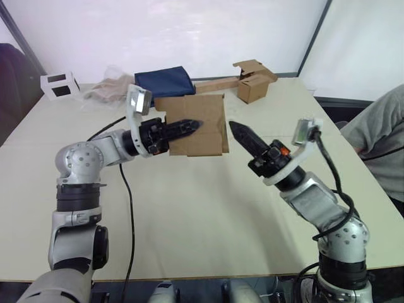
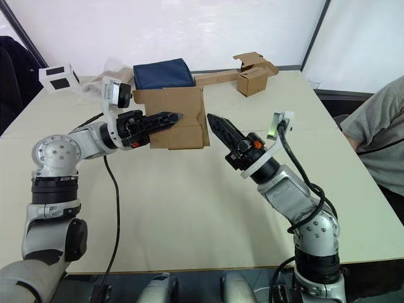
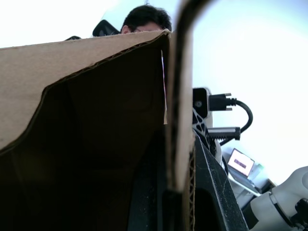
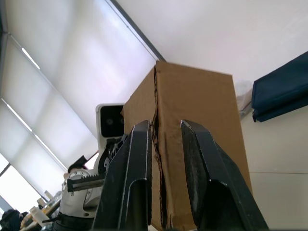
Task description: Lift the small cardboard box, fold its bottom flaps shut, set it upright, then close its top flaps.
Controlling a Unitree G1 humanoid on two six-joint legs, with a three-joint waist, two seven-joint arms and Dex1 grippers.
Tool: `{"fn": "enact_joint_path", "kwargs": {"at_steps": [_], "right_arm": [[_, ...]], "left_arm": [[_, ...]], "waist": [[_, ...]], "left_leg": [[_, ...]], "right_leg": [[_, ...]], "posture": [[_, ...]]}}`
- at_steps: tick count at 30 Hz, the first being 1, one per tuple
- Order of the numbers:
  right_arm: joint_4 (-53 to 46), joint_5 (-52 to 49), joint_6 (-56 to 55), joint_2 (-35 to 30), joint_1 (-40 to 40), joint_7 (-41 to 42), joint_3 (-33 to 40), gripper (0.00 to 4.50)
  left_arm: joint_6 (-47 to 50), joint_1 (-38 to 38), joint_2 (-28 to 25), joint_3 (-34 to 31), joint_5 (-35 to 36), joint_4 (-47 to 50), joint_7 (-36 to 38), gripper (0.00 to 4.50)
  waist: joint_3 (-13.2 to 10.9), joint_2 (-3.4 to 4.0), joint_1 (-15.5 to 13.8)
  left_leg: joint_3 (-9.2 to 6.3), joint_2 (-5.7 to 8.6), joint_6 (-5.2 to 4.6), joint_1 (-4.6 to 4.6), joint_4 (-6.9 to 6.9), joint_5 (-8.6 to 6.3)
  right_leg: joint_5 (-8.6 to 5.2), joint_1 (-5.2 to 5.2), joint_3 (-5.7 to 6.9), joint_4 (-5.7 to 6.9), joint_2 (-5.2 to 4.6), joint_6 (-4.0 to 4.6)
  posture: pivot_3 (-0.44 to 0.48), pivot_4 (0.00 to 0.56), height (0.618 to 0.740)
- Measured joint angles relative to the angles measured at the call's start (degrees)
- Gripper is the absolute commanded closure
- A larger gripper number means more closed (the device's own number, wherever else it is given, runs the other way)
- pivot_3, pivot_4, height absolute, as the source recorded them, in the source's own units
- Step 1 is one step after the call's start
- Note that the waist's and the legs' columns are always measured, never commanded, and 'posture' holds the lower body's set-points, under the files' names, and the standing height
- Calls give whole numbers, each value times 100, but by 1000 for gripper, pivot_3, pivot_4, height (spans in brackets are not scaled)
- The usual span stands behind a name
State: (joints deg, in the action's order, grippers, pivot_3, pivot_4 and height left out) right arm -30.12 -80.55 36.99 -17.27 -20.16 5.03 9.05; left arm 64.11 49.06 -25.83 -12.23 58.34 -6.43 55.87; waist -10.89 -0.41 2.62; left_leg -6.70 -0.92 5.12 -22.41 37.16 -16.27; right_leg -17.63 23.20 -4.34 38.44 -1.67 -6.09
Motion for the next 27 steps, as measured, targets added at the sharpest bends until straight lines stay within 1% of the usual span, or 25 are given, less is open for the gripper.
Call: {"fn": "enact_joint_path", "kwargs": {"at_steps": [5,6,8,16,22,27], "right_arm": [[28,-79,-7,-9,81,-8,49,3552],[57,-79,-13,-9,115,-7,59,4093],[159,-74,-37,-8,198,-16,86,4440],[108,45,38,-160,391,62,-84,4440],[-68,112,137,-154,224,39,-420,4440],[-74,292,143,-159,134,23,-523,4440]], "left_arm": [[6,1,10,-2,73,0,-52,4500],[6,1,10,-3,90,0,-65,4500],[6,1,8,-8,99,0,-82,4500],[-7,12,9,-12,107,-6,-93,4500],[-66,31,23,-24,107,-17,-113,4500],[-65,31,35,-79,109,-17,-154,4500]], "waist": [[0,0,0],[0,0,0],[0,0,-3],[0,0,-1],[0,0,1],[0,0,-5]], "left_leg": [[0,0,0,0,0,0],[0,0,0,0,0,0],[0,0,0,0,0,0],[0,0,0,0,0,0],[0,0,0,0,0,0],[0,0,0,0,0,0]], "right_leg": [[0,0,0,0,0,0],[0,0,0,0,0,0],[0,0,0,0,0,0],[0,0,0,0,1,0],[0,0,0,-1,1,0],[0,0,0,-1,0,0]], "posture": [[0,150,740],[0,150,740],[0,150,740],[0,150,740],[0,150,740],[0,150,740]]}}
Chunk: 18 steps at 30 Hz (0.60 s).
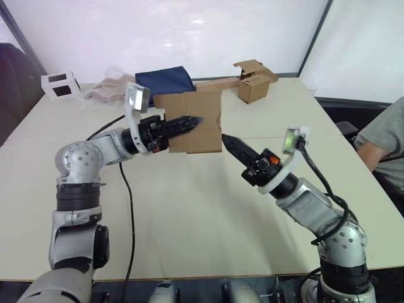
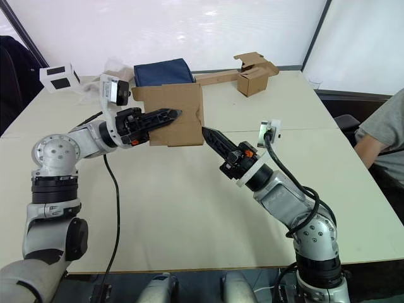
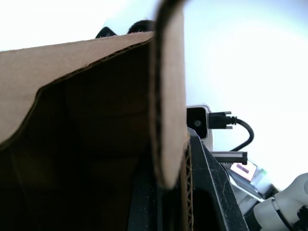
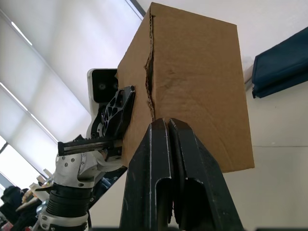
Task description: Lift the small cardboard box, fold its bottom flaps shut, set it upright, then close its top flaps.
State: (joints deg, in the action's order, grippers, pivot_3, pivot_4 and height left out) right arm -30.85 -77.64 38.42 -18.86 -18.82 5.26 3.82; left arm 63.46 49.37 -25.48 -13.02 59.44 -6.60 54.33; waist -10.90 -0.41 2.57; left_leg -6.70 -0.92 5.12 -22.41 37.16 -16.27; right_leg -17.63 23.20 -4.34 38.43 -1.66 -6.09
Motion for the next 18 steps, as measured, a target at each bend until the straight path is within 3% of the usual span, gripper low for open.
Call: {"fn": "enact_joint_path", "kwargs": {"at_steps": [10,14,18], "right_arm": [[18,47,26,-792,210,280,616,4440],[120,399,69,-1534,478,683,1097,4440],[153,1011,64,-2124,754,1156,1315,4440]], "left_arm": [[-19,97,-98,200,-99,13,25,4500],[-373,464,-566,1047,-953,-65,354,4500],[-1111,1158,-879,2529,-2292,-592,1190,4500]], "waist": [[0,-1,-1],[-1,-2,-16],[-2,-3,-18]], "left_leg": [[1,1,0,-1,-1,0],[1,3,-1,0,0,0],[1,5,-1,0,-2,-1]], "right_leg": [[0,0,0,-1,0,0],[0,-5,0,-7,1,0],[0,-8,0,-13,4,0]], "posture": [[0,150,740],[0,150,740],[0,150,740]]}}
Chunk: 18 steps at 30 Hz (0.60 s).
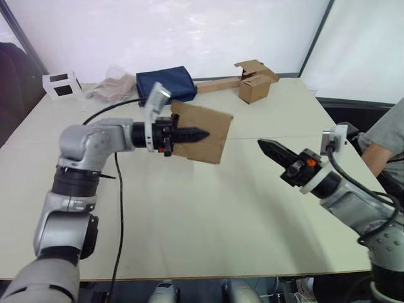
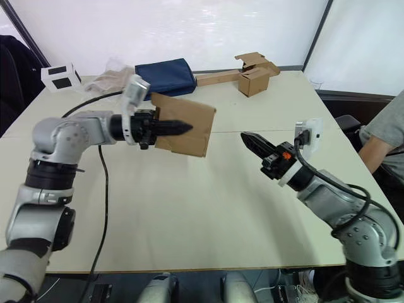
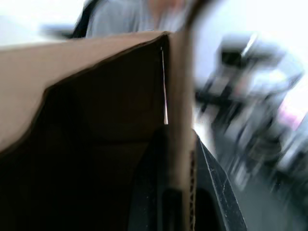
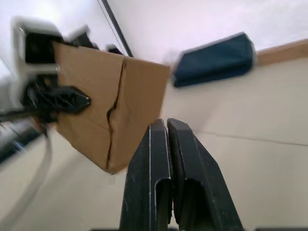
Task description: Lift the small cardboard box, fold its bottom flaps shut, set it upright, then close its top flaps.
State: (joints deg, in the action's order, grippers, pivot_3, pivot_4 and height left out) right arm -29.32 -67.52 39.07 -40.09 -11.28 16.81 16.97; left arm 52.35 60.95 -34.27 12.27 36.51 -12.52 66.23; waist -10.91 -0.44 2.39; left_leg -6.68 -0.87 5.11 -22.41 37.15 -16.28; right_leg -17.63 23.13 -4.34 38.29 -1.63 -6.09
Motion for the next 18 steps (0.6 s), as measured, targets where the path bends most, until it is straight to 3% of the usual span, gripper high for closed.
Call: {"fn": "enact_joint_path", "kwargs": {"at_steps": [6,8,15,18], "right_arm": [[75,530,-31,-293,39,463,51,4440],[125,643,-45,-289,12,524,51,4440],[62,823,-70,51,-112,449,-78,4440],[6,877,-71,154,-44,348,-63,4500]], "left_arm": [[-1607,1134,55,1908,-1886,-1066,1610,4500],[-2118,1258,169,2226,-2340,-1392,1959,4500],[-3673,1639,967,2800,-3613,-2679,2379,4500],[-4028,1825,1111,2786,-3804,-3061,2532,3783]], "waist": [[-2,0,23],[-3,1,20],[-9,-6,-4],[-10,-7,10]], "left_leg": [[3,-2,-9,-1,-6,-5],[4,-2,-11,-1,-5,-6],[3,0,-17,-11,2,-10],[2,-1,-20,-11,0,-11]], "right_leg": [[-1,2,-4,-7,5,1],[-1,3,-6,-7,5,1],[-1,4,-5,-9,2,-1],[-1,7,-5,-8,4,-1]], "posture": [[0,150,740],[0,150,740],[0,150,740],[0,150,740]]}}
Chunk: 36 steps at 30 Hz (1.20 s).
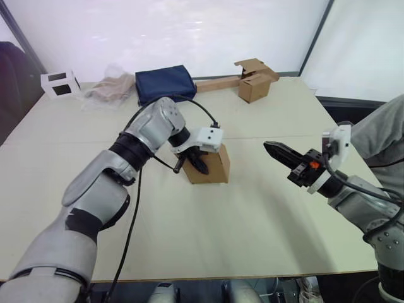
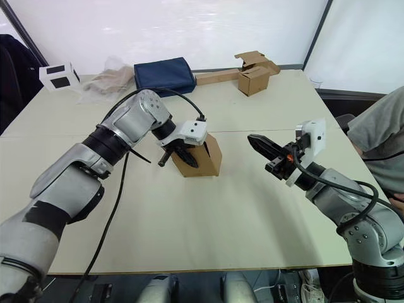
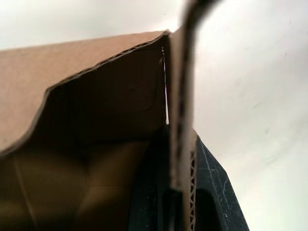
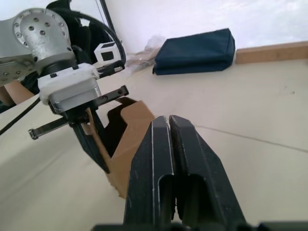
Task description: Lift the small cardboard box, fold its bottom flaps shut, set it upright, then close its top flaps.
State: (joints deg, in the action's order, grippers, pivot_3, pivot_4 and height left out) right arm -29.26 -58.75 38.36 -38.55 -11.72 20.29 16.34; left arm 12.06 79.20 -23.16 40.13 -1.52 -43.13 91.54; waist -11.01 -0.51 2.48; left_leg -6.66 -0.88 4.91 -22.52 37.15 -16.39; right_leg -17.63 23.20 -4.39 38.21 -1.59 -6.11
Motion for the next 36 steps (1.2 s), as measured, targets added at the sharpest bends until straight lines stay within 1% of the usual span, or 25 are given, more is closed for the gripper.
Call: {"fn": "enact_joint_path", "kwargs": {"at_steps": [1,2,4,8,9,10,14,16,17,19,20,21,23,25,26,29,30,31,32,36], "right_arm": [[-32,3,0,70,34,-34,-4,4500],[-75,16,-1,132,77,-57,-9,4500],[-212,56,-3,213,215,-97,-31,4500],[-312,64,-3,369,351,-211,-21,4500],[-319,74,-2,369,352,-218,-21,4500],[-326,82,-2,369,352,-220,-21,4500],[-327,169,-3,376,347,-226,-23,4500],[-327,258,-4,370,344,-217,-36,4500],[-324,465,-18,356,330,-225,-100,4500],[-282,805,-33,324,322,-270,-257,4500],[-223,1071,-45,312,316,-294,-387,4500],[-173,1192,-47,312,315,-298,-458,4500],[-124,1423,-46,316,279,-290,-618,4500],[-112,1638,-26,314,173,-283,-816,4500],[-93,1760,16,318,117,-292,-932,4500],[29,1988,121,326,-25,-292,-1127,4500],[78,2054,140,327,-89,-291,-1203,4500],[137,2176,157,326,-168,-259,-1334,4500],[237,2380,193,317,-270,-211,-1519,4500],[610,2859,260,315,-355,-165,-1911,4500]], "left_arm": [[-57,66,69,-19,-23,-51,28,3496],[-72,136,147,-34,-30,-103,52,3003],[-13,266,252,-46,6,-132,72,2213],[481,426,177,-41,425,73,74,693],[686,457,153,-41,544,193,74,361],[797,475,127,-41,615,276,75,120],[1251,659,-71,-121,985,404,76,120],[1262,748,-189,-288,1162,401,75,120],[1159,802,-342,-359,1392,390,77,120],[969,846,-605,-489,1606,297,77,120],[893,853,-719,-570,1712,116,76,610],[886,851,-768,-611,1741,-3,76,823],[863,807,-808,-778,1854,-276,77,1613],[840,671,-823,-1157,1857,-505,35,2349],[830,507,-849,-1444,1854,-614,-73,2763],[887,14,-921,-1957,1838,-751,-441,3979],[886,-119,-917,-2073,1834,-756,-567,4317],[849,-319,-917,-2191,1814,-741,-739,4417],[695,-578,-903,-2351,1741,-720,-1017,4417],[456,-1346,-808,-2660,1575,-719,-1686,4417]], "waist": [[0,0,-1],[0,0,-1],[0,0,1],[0,1,17],[0,1,14],[0,2,13],[0,2,10],[0,2,17],[0,3,24],[1,6,35],[1,6,29],[1,6,24],[0,5,3],[1,6,12],[1,6,16],[0,5,30],[1,6,33],[1,5,29],[1,6,28],[1,5,6]], "left_leg": [[0,0,0,1,0,0],[0,0,0,1,1,0],[0,0,0,1,4,0],[0,-1,0,3,3,0],[-1,0,0,3,3,0],[-1,-1,0,3,4,0],[-1,-1,0,3,4,0],[0,-1,0,5,3,0],[0,-1,0,6,3,0],[0,-2,0,9,2,0],[0,-2,0,10,3,0],[-1,-1,0,9,4,0],[0,-1,0,6,8,0],[1,0,0,6,9,0],[0,0,0,6,9,0],[-2,-2,1,6,9,0],[-2,-1,1,6,10,1],[-2,-2,1,6,11,1],[-2,-1,1,6,12,1],[-3,0,2,1,18,1]], "right_leg": [[0,0,0,1,0,0],[0,0,0,2,0,0],[0,-2,-1,4,-1,0],[0,-1,-2,10,0,-1],[0,-1,-2,10,0,-1],[0,-1,-2,10,0,-1],[0,0,-2,11,1,-1],[-1,0,-2,10,1,-1],[-1,0,-2,10,1,-1],[-1,0,-3,13,2,0],[-1,0,-2,15,3,0],[-1,0,-2,17,3,0],[-2,0,-1,15,2,0],[-1,0,-2,14,0,-1],[-1,0,-1,14,1,0],[-1,3,-1,19,2,0],[-1,3,-1,21,1,0],[-1,4,-1,21,1,0],[-1,4,-1,21,0,0],[-1,5,1,23,-4,0]], "posture": [[0,150,740],[0,150,740],[0,150,740],[0,150,740],[0,150,740],[0,150,740],[0,150,740],[0,150,740],[0,150,740],[0,150,740],[0,150,740],[0,150,740],[0,150,740],[0,150,740],[0,150,740],[0,150,740],[0,150,740],[0,150,740],[0,150,740],[0,150,740]]}}
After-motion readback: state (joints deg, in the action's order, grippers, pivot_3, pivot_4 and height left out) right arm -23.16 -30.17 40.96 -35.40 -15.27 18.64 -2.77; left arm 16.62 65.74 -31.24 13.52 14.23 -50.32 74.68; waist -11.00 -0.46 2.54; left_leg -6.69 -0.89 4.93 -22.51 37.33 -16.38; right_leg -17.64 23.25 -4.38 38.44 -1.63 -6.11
